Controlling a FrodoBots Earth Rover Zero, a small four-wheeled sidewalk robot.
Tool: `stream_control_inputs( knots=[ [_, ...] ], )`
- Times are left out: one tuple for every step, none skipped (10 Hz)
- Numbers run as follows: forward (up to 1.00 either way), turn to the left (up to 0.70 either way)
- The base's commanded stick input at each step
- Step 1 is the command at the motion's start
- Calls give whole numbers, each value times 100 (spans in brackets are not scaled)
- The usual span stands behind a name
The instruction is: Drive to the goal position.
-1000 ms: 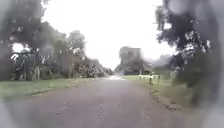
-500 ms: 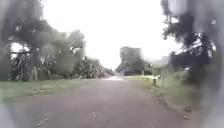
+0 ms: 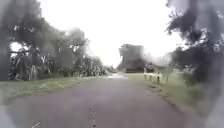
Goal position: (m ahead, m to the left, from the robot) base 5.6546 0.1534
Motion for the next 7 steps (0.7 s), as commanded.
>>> stream_control_inputs(
  knots=[
    [85, -4],
    [85, 0],
    [85, 0],
    [85, 0],
    [85, 0],
    [85, 0],
    [85, 0]
  ],
)
